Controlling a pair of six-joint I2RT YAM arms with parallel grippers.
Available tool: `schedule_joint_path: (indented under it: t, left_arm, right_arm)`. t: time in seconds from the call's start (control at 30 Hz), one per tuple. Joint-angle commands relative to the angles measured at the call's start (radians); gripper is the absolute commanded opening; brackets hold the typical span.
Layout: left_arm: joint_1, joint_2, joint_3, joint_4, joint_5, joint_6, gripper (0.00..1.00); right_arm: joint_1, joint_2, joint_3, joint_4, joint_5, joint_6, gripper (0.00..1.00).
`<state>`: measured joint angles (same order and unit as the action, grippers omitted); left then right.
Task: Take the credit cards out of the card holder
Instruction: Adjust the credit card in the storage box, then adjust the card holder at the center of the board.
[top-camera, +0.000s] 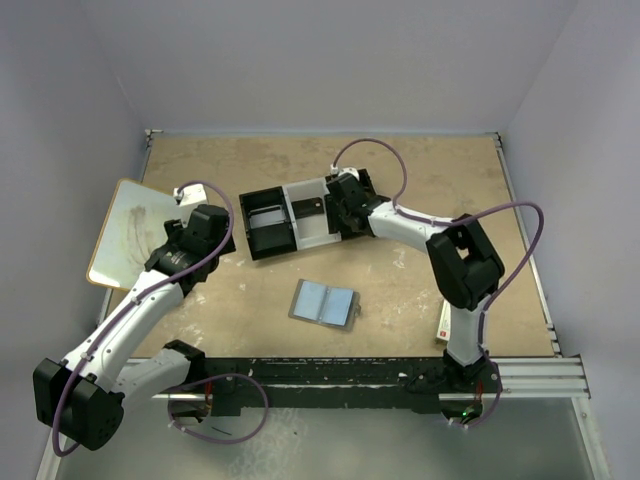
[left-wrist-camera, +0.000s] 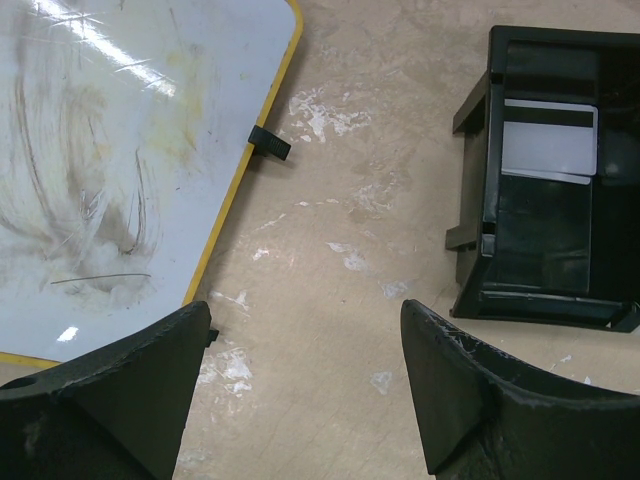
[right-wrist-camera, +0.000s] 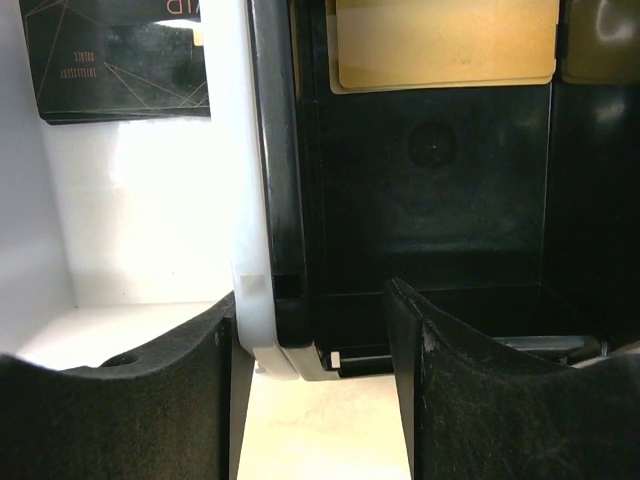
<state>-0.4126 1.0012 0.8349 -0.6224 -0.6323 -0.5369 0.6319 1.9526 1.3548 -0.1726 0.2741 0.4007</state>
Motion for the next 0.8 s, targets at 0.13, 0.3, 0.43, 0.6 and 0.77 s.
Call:
schedule_joint_path:
  t: [0.13, 0.3, 0.43, 0.6, 0.77]
  left_arm:
    - [0.003, -0.015, 0.026, 0.019, 0.0, 0.017, 0.75]
    - [0.003, -0.018, 0.027, 0.02, -0.001, 0.017, 0.75]
    - [0.003, -0.023, 0.024, 0.022, -0.003, 0.017, 0.75]
    - [0.004, -0.026, 0.028, 0.018, -0.01, 0.023, 0.75]
    - [0.004, -0.063, 0.026, 0.013, -0.053, 0.013, 0.77]
  right_arm:
    - [-0.011, -0.157, -0.044, 0.007, -0.019, -0.043, 0.58]
    - [-0.011, -0.284, -0.039, -0.019, -0.067, -0.037, 0.61]
    - [-0.006, -0.387, -0.109, 0.013, -0.142, -0.004, 0.63]
    - [0.156, -0.438, -0.229, -0.021, 0.028, 0.214, 0.64]
    - [0.386, -0.446, -0.27, -0.084, 0.254, 0.497, 0.72]
